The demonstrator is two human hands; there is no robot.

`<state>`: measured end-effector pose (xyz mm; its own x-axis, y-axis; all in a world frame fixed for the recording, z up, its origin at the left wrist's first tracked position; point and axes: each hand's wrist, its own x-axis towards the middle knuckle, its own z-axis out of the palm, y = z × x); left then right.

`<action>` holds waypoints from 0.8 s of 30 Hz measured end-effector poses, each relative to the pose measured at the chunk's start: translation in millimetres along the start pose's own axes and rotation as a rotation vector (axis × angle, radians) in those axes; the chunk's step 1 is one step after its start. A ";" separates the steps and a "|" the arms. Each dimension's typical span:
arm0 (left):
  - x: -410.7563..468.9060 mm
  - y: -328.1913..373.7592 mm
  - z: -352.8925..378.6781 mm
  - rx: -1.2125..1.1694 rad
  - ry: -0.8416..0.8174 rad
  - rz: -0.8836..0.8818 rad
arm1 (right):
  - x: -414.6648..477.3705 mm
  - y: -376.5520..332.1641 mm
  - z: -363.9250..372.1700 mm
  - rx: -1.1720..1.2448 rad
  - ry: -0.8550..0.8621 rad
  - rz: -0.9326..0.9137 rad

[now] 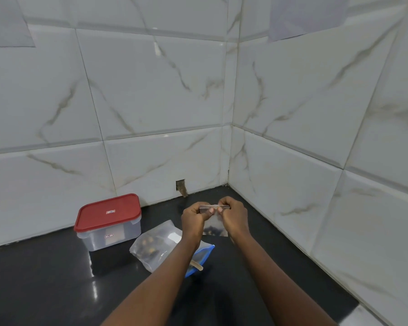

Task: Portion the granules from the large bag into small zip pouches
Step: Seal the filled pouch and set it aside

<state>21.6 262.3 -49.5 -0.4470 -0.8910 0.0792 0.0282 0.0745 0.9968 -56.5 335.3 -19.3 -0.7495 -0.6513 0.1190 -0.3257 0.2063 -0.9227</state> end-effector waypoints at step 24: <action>29.1 -50.0 86.2 0.293 -0.186 -0.201 | 45.4 96.2 -66.4 -0.164 0.016 0.289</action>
<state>-69.9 271.3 -97.7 -0.5731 -0.8063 -0.1464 -0.3203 0.0559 0.9457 -160.2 374.1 -78.3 -0.8330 -0.5372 -0.1324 -0.1854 0.4965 -0.8480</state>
